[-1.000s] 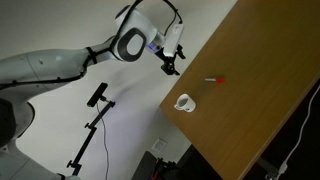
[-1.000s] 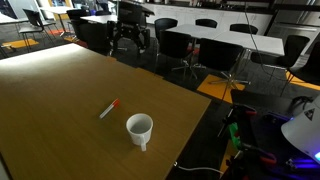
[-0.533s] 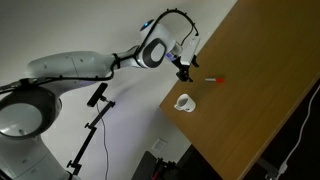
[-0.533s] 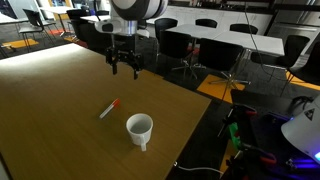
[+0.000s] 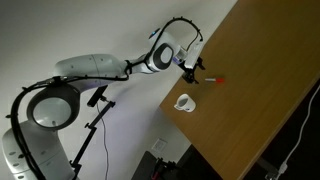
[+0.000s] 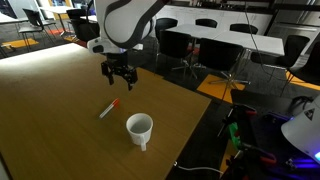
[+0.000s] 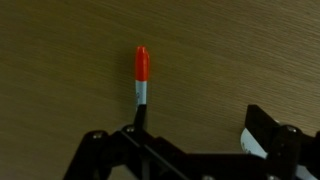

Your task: Put the red pen in the white mug

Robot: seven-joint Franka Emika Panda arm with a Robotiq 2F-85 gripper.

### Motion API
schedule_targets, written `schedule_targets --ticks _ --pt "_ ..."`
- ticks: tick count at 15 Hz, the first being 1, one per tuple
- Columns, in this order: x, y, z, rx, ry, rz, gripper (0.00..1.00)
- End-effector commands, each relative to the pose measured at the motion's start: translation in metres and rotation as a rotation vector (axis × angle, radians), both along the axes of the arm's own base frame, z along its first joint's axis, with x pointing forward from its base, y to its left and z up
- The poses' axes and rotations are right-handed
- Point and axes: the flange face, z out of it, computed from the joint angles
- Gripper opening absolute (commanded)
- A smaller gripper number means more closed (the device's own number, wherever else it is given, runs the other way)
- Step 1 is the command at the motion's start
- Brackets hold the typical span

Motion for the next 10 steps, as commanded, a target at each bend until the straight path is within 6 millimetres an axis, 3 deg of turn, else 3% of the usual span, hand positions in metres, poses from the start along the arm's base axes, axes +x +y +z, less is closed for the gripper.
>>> schedule_targets --ticks 1,10 --pt "0.020 0.013 -0.013 -0.038 -0.002 -0.014 1.00" --pt "0.041 0.019 -0.054 0.012 0.048 0.015 1.00"
